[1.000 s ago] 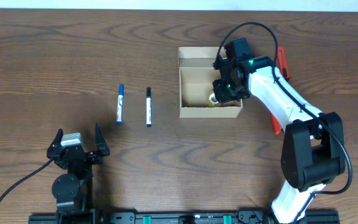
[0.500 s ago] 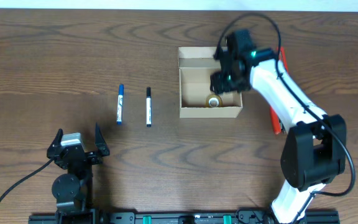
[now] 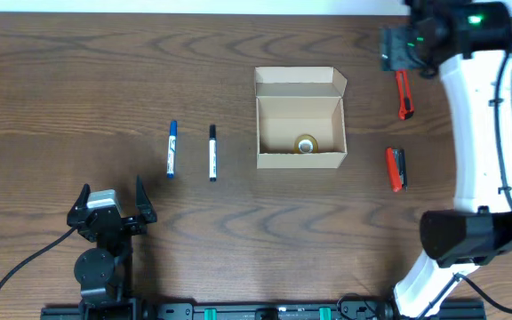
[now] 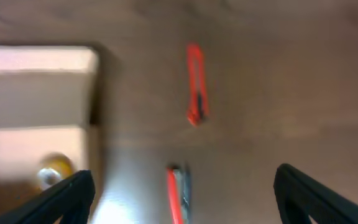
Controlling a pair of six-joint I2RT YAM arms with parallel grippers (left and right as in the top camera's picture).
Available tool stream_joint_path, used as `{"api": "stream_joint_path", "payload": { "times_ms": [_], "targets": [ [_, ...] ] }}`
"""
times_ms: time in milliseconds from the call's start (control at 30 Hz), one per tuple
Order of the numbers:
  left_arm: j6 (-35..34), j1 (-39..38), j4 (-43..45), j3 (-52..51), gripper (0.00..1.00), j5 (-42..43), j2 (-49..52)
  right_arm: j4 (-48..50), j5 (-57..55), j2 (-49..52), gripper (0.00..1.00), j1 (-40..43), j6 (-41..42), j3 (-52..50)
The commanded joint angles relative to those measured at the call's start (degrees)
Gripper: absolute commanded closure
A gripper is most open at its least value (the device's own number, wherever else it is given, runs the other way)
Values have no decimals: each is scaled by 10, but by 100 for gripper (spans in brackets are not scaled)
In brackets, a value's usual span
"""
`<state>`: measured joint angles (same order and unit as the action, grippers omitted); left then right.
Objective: Pack container
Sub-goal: 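Move the right gripper over the red stapler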
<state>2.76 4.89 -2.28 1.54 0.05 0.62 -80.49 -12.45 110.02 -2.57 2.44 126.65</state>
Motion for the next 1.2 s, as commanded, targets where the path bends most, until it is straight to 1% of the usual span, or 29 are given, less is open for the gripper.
{"api": "stream_joint_path", "payload": {
  "times_ms": [0,100,200,367,467,567,633,867,933,1067,1167],
  "targets": [
    [-6,3,-21,-13,5,-2,-4,-38,9,3,14,28,15,-5],
    [-6,3,-21,-13,5,-2,-4,-75,14,-2,15,41,32,-5],
    [-6,3,-21,-13,5,-2,-4,-98,30,-18,14,44,32,-5],
    [-6,3,-21,-13,5,-2,-4,-108,37,-54,14,44,32,-5],
    [-6,3,-21,-13,5,-2,-4,-115,54,-76,13,44,32,-28],
    [-6,3,-21,-13,5,-2,-4,-110,61,-101,13,44,33,-91],
    [-6,3,-21,-13,5,-2,-4,-91,63,-120,13,43,33,-158],
    [-6,3,-21,-13,5,-2,-4,55,67,-195,11,44,33,-436],
    [-6,3,-21,-13,5,-2,-4,95,80,-203,9,44,33,-495],
    [-6,3,-21,-13,5,-2,-4,155,95,-204,7,44,31,-555],
    [-6,3,-21,-13,5,-2,-4,186,97,-202,7,45,11,-568]
  ]
}}
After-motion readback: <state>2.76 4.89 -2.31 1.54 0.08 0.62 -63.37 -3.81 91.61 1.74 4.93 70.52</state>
